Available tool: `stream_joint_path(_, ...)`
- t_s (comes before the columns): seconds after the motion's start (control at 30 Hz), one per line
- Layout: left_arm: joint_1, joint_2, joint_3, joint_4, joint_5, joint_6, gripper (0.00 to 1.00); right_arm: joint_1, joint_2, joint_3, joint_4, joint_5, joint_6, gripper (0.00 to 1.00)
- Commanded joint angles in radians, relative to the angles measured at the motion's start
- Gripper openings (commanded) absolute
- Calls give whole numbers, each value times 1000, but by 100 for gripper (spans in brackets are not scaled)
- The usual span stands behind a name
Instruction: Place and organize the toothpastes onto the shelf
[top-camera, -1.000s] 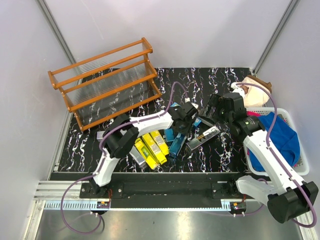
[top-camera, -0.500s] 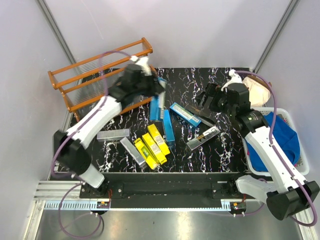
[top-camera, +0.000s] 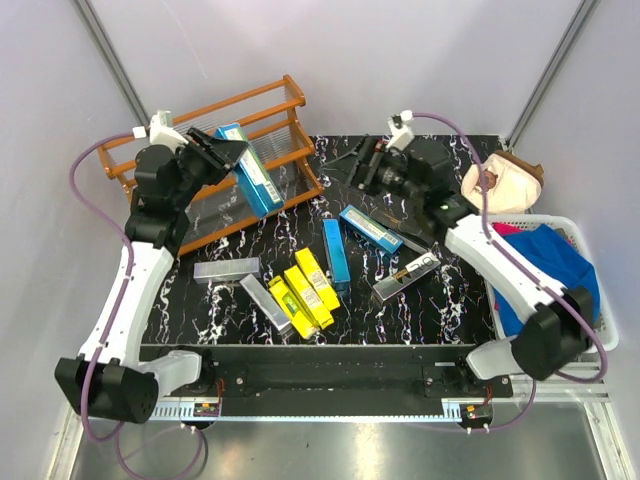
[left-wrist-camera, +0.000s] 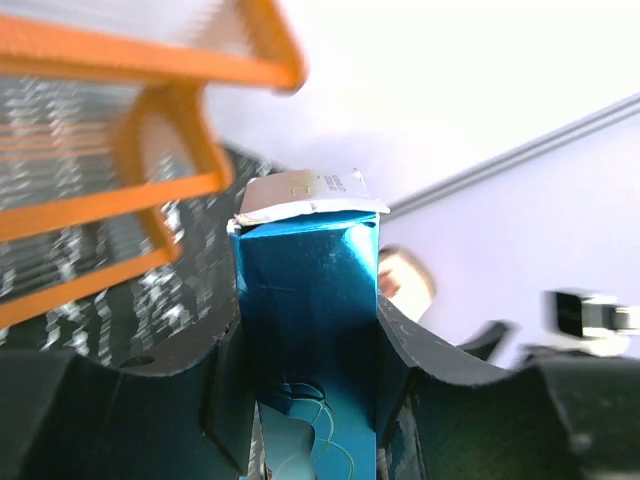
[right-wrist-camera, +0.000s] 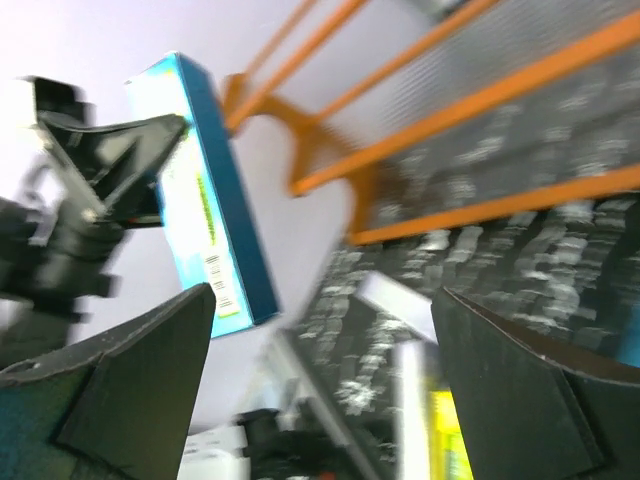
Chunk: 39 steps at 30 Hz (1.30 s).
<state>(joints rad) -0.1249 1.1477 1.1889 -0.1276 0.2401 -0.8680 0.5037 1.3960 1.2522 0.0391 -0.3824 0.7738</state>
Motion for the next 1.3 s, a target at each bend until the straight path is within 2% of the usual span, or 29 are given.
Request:
stream_joint_path(0.0,18,-26,-32,192,-41,-129,27,19,107,26,369,-208,296,100)
stream_joint_path(0.07,19,-23,-35,236,-36,-137,27,36,167,33,482,-261,391,100)
stream_joint_path(0.3,22,-5,-68,341,-10,-170,26,84,276,101,571,-348,548,99)
stream_joint_path(0.5,22,21,-64,368,-5,-180,26,104,333,87,734,-385,677,88)
stream_joint_path(0.73,22,47,-48,387,2,-181,26,118,344,58,703,-374,662,87)
stream_joint_path(1.07,22,35,-48,390,7,-177,26,121,356,59,564,-348,591,85)
stream_joint_path(1.27,22,43,-60,417,24,-193,26,134,373,61,550,-348,573,85)
